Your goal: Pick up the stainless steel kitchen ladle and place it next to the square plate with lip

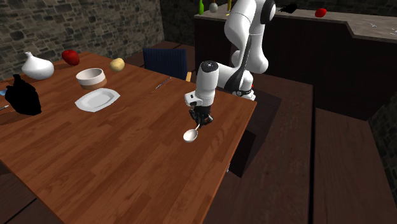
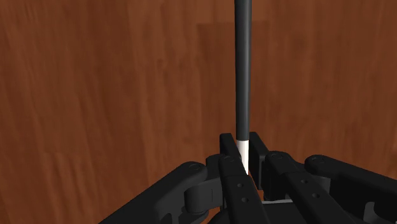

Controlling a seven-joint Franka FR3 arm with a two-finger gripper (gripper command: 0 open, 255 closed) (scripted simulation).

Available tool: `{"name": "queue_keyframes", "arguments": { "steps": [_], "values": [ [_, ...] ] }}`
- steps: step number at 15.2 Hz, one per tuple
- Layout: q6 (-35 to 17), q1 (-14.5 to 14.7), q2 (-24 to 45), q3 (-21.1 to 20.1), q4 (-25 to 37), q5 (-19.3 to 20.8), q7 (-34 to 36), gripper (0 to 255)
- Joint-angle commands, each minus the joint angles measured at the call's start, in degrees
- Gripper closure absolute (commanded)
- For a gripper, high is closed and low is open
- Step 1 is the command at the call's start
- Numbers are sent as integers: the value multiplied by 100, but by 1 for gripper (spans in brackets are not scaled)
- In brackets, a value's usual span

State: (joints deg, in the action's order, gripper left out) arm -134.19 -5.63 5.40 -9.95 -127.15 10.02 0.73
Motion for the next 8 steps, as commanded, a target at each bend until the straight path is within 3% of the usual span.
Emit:
{"name": "queue_keyframes", "arguments": {
  "steps": [1, 8],
  "values": [
    [70, -1, -48, -4, 25, -23, -21, 255],
    [575, -4, -352, -19, 241, -162, -156, 255]
  ]
}}
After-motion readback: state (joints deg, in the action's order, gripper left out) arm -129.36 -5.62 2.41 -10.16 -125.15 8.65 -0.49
